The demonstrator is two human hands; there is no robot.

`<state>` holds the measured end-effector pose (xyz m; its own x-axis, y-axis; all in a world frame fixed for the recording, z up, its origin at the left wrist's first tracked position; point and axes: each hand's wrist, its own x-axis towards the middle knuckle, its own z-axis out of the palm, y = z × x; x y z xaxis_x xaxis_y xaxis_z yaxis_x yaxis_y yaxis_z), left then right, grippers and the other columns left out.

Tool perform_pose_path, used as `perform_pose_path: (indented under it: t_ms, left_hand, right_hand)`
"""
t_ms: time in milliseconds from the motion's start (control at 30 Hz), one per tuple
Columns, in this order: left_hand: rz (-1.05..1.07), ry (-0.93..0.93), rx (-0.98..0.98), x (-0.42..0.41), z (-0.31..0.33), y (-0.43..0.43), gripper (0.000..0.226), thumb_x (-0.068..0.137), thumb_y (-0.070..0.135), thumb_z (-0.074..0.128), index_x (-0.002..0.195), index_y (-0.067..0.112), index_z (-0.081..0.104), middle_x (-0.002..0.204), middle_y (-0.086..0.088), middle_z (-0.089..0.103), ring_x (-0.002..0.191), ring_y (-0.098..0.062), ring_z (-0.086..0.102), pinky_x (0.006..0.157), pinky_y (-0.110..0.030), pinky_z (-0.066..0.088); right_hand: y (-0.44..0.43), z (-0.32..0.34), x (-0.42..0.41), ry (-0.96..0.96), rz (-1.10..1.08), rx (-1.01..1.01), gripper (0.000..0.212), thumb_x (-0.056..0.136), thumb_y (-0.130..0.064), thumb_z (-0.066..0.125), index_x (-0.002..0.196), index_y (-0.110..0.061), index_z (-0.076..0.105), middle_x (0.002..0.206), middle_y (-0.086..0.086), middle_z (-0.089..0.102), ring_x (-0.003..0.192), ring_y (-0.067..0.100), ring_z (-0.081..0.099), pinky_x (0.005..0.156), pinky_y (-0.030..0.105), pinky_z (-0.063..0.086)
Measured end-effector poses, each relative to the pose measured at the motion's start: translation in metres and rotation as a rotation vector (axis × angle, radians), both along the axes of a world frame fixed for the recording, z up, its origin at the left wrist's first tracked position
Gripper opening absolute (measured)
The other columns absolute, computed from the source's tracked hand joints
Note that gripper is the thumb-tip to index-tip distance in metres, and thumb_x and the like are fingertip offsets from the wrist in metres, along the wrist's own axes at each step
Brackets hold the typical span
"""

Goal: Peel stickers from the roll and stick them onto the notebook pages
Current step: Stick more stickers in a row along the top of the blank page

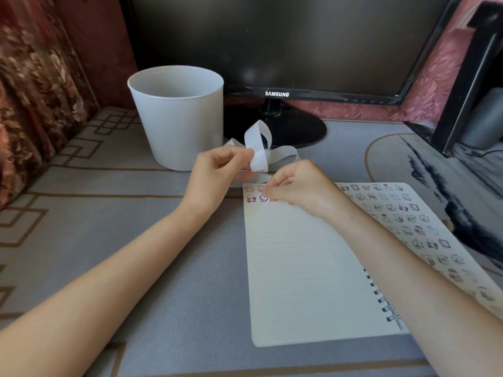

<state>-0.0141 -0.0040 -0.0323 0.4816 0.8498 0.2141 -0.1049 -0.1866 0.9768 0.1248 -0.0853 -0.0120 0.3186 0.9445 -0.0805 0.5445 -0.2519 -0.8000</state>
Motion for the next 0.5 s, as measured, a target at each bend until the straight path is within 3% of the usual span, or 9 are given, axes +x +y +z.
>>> perform_pose_path:
  t_ms: [200,400,500]
  left_hand:
    - [-0.001,0.012,0.015,-0.0007,-0.0010,0.0011,0.017,0.092,0.015,0.058,0.085,0.010,0.072,0.099,-0.015,0.071,0.096,-0.026,0.068,0.090,-0.037,0.054]
    - [-0.002,0.011,0.030,-0.0007,-0.0002,0.0006,0.019,0.093,0.015,0.058,0.081,0.011,0.072,0.097,-0.016,0.070,0.094,-0.023,0.068,0.088,-0.036,0.055]
    - [-0.013,-0.004,0.026,-0.0008,0.0000,-0.0004,0.021,0.093,0.013,0.058,0.078,0.012,0.072,0.095,-0.015,0.070,0.090,-0.019,0.067,0.087,-0.035,0.055]
  right_hand:
    - [0.0006,-0.0003,-0.0006,-0.013,-0.002,-0.001,0.010,0.077,-0.016,0.075,0.068,-0.014,0.069,0.070,0.006,0.069,0.061,0.016,0.051,0.058,0.029,0.038]
    - [-0.0001,-0.0011,-0.0015,-0.062,-0.002,0.003,0.007,0.077,-0.017,0.075,0.077,-0.011,0.071,0.062,-0.002,0.061,0.050,0.008,0.045,0.038,0.014,0.030]
    - [-0.0001,-0.0015,-0.0016,-0.070,-0.005,0.005,0.007,0.076,-0.017,0.076,0.077,-0.011,0.071,0.060,-0.005,0.059,0.052,0.010,0.046,0.040,0.016,0.031]
